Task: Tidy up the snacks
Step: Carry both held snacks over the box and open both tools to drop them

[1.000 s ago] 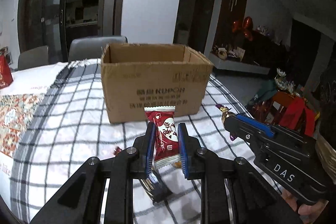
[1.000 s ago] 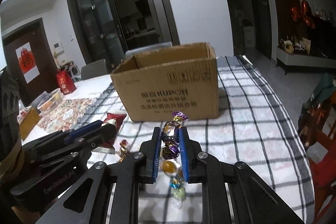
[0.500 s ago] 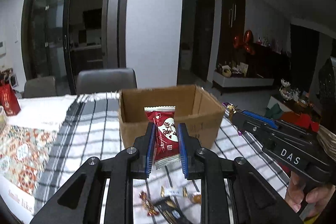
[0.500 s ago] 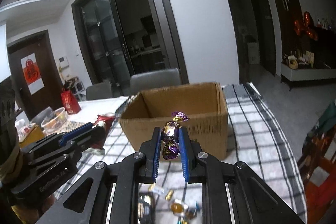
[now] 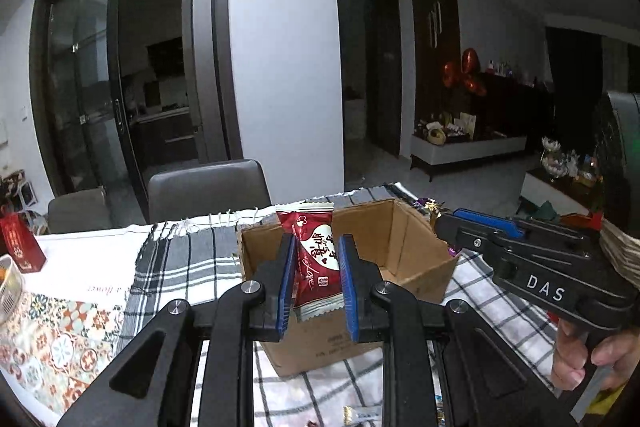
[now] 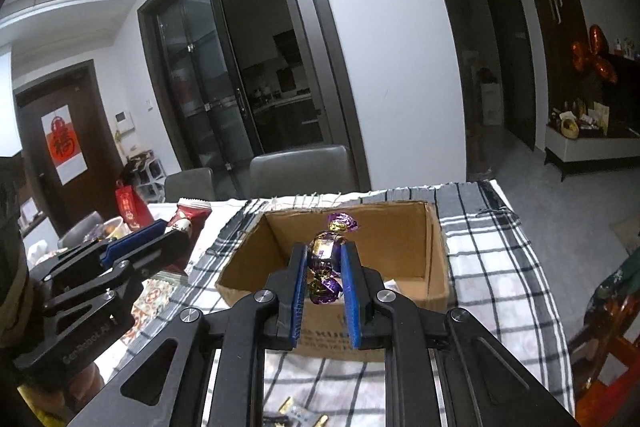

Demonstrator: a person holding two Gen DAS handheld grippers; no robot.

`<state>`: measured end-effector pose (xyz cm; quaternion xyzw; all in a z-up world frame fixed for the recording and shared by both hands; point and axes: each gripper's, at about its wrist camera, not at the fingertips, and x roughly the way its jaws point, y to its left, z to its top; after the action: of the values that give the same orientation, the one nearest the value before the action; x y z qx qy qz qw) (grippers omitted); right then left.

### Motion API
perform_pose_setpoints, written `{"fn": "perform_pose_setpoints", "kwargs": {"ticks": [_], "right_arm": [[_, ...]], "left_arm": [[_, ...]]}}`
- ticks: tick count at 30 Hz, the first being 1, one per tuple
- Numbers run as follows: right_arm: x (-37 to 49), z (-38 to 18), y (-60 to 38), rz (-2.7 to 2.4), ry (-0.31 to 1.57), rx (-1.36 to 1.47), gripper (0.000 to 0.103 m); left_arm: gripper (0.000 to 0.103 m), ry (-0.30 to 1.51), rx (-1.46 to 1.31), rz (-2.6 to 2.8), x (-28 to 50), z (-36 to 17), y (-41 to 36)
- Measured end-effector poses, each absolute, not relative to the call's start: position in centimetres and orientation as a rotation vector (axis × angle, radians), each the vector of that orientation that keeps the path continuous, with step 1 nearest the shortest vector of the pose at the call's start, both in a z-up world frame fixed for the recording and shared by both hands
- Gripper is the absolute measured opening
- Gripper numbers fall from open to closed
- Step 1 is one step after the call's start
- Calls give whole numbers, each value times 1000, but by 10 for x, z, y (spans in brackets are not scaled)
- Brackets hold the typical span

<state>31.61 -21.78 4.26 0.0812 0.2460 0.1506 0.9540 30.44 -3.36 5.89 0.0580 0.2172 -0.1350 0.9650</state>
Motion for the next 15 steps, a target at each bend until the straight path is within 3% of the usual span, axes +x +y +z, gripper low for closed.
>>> {"fn": "perform_pose_setpoints", "kwargs": {"ticks": [13, 15], "right_arm": [[368, 27, -221, 254, 569, 131, 18], [373, 26, -224, 244, 581, 140, 19]], "left_arm": [[23, 557, 128, -320, 375, 41, -48], [30, 574, 126, -321, 383, 38, -49]]}}
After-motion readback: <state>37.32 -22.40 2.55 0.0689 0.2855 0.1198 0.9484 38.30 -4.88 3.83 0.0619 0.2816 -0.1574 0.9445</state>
